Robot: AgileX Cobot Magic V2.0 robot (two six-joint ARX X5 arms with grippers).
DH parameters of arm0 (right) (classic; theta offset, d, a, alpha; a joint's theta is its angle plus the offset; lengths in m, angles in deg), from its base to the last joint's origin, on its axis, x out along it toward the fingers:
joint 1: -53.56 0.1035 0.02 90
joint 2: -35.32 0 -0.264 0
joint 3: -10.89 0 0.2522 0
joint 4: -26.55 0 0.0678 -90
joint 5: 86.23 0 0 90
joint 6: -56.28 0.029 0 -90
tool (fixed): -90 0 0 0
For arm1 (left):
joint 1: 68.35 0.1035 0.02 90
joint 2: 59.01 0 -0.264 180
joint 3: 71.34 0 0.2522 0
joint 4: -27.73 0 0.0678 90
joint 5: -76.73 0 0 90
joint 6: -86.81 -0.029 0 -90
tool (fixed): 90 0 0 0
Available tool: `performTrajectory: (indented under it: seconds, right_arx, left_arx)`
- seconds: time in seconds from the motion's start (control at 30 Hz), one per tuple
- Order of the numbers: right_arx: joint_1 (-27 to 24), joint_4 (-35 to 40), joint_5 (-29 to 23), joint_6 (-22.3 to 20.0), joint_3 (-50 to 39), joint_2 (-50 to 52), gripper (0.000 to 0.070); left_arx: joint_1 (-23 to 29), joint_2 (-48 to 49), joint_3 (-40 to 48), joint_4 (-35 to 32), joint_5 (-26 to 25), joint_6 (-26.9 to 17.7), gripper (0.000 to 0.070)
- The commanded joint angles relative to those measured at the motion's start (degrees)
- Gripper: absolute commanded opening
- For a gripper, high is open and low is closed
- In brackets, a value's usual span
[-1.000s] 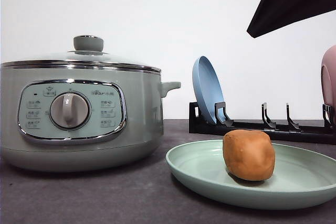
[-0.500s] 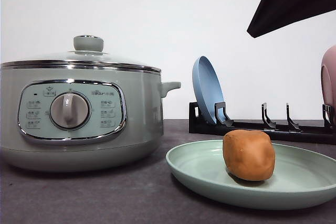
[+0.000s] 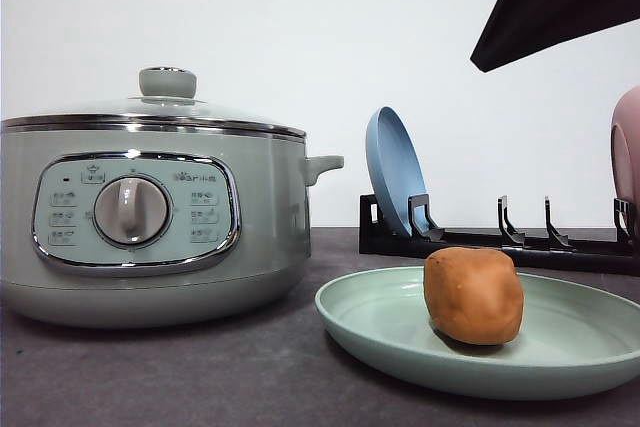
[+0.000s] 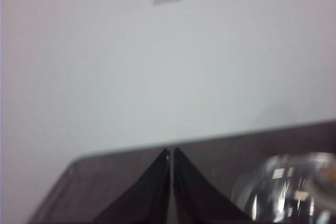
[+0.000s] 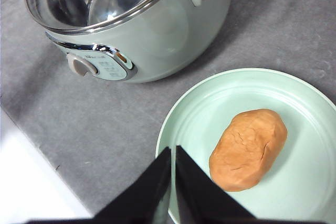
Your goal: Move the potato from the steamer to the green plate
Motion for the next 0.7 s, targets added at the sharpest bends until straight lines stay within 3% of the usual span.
performTrajectory:
  seconds: [0.0,0.33,0.67]
  right_arx:
    - [0.46,0.43,0.01,-0.68,0.9,-0.28,0.0]
    - [0.46,0.43,0.02,-0.68,0.9,-0.28,0.0]
    - [0.46,0.43,0.02,-0.68,0.9,-0.28,0.0]
  left_arx:
    - [0.28,1.82,3.0,-0.73,0.3,1.11,0.0003]
    - [0.36,8.82,19.3,-0.49,0.43,1.45,0.0003]
    - [0.36,11.51,26.17,-0.22,0.43,1.43,0.0003]
